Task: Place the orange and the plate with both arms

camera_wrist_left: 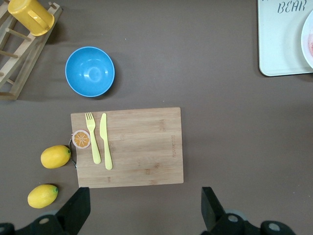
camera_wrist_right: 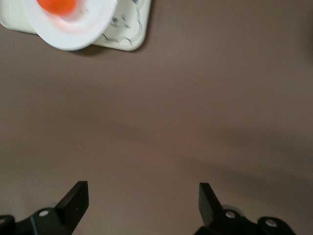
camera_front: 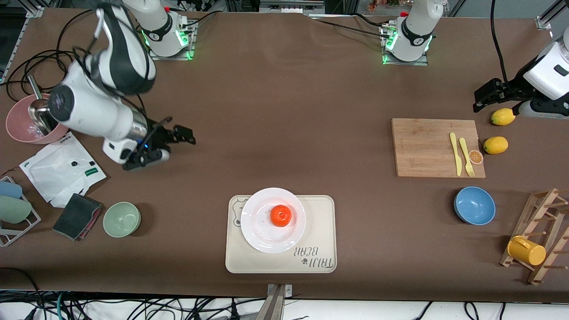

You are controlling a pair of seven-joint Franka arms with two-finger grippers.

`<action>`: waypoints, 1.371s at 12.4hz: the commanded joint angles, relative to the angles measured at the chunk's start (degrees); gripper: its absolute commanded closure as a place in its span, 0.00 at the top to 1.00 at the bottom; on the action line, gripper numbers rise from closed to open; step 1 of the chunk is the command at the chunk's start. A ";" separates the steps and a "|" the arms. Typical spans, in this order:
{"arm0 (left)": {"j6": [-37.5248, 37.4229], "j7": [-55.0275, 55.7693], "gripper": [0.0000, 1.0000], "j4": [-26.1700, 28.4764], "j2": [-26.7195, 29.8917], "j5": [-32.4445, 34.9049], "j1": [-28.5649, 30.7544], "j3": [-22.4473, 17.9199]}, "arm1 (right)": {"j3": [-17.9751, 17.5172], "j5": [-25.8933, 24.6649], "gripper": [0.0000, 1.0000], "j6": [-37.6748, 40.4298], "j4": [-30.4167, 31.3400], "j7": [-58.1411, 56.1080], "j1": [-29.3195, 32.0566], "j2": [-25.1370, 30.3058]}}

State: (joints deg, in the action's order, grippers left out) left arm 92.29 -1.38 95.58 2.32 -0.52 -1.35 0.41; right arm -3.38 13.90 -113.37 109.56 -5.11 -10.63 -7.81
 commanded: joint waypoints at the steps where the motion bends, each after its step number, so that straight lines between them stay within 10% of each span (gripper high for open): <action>1: -0.98 -0.46 1.00 -1.71 -0.74 -0.62 0.30 0.03 | 0.13 -6.42 1.00 5.43 2.50 4.22 0.09 7.18; 6: -0.89 -0.46 1.00 -1.71 -0.74 -0.62 0.30 0.03 | 3.98 -13.54 1.00 17.12 -10.92 4.15 0.09 5.97; 17: -1.06 0.06 1.00 -1.80 -0.65 -0.62 0.12 0.29 | 7.69 -9.41 1.00 24.69 -17.54 3.97 2.98 4.99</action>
State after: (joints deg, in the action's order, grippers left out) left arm 92.29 -1.38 95.56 2.31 -0.52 -1.38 0.55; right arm 4.49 3.81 -91.00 94.54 -1.62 -8.16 -2.21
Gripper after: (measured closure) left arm 0.000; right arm 0.000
